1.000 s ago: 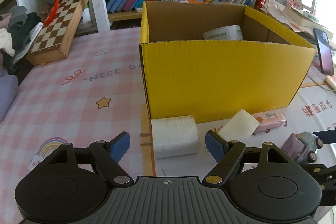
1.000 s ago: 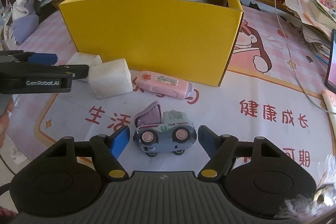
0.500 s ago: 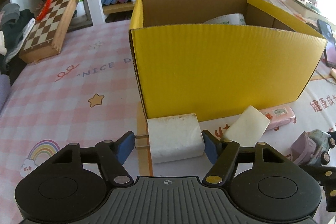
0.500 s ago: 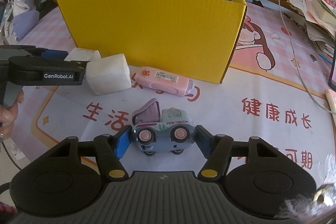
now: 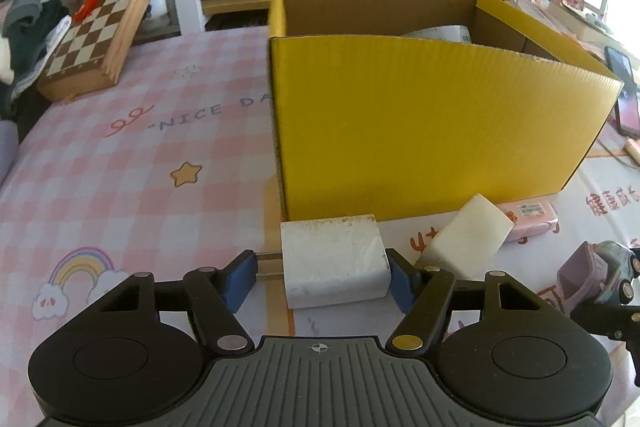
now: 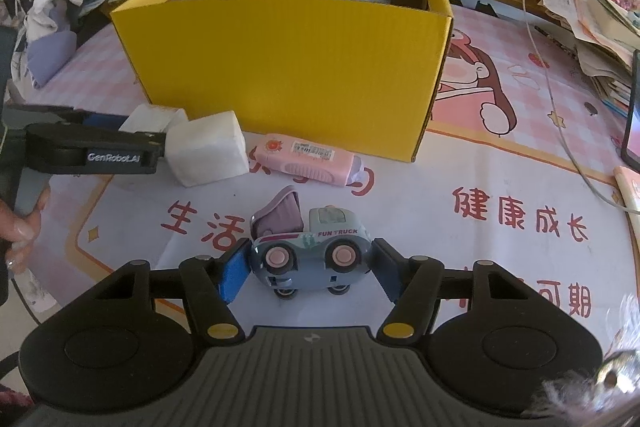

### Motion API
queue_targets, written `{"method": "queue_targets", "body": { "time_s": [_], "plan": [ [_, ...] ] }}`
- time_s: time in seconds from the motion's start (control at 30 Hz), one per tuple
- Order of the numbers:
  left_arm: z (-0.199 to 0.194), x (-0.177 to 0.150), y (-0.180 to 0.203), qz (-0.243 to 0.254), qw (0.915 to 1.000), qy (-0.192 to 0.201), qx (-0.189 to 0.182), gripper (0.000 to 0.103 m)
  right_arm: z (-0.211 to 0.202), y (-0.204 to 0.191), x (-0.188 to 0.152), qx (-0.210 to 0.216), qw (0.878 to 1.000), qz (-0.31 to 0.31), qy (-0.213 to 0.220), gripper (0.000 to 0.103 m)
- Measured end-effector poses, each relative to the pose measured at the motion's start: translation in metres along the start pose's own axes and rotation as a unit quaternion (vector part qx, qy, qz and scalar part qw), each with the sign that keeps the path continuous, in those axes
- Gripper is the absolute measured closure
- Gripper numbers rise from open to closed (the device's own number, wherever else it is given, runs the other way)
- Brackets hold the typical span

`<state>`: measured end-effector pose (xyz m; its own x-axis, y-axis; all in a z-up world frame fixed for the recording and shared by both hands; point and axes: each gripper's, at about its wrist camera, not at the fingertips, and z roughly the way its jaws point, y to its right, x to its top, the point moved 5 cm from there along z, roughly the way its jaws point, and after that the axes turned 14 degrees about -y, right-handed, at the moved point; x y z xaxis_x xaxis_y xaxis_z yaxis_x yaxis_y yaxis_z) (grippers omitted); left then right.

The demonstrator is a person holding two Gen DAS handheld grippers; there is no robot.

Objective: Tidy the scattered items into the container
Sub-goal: 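Carry the toy car and charger block over the yellow box with both tools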

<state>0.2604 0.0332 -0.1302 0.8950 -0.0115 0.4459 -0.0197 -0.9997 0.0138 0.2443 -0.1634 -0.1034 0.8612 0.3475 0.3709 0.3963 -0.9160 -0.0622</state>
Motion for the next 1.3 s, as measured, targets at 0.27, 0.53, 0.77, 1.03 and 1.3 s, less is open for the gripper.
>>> {"method": "queue_targets", "body": {
  "time_s": [0.27, 0.53, 0.77, 1.03, 1.3],
  "plan": [
    [-0.037, -0.006, -0.015, -0.025, 0.9992, 0.029, -0.015, 0.035, -0.02, 0.005, 0.003, 0.008, 0.999, 0.02, 0.025, 0.041],
    [-0.089, 0.003, -0.022, -0.022, 0.9953, 0.09, -0.026, 0.035, -0.05, 0.01, 0.013, 0.014, 0.997, 0.034, 0.062, 0.041],
    [-0.138, 0.033, -0.011, 0.019, 0.9847, 0.168, -0.044, 0.035, -0.092, 0.012, 0.038, 0.012, 0.992, 0.022, 0.122, 0.041],
    [-0.143, 0.09, 0.016, 0.071, 0.9745, 0.205, -0.06, 0.035, -0.117, 0.023, 0.101, -0.004, 0.986, -0.019, 0.168, 0.041],
    [-0.099, 0.137, 0.04, 0.099, 0.9809, 0.159, -0.052, 0.035, -0.08, 0.024, 0.157, -0.015, 0.988, -0.091, 0.127, 0.041]
  ]
}}
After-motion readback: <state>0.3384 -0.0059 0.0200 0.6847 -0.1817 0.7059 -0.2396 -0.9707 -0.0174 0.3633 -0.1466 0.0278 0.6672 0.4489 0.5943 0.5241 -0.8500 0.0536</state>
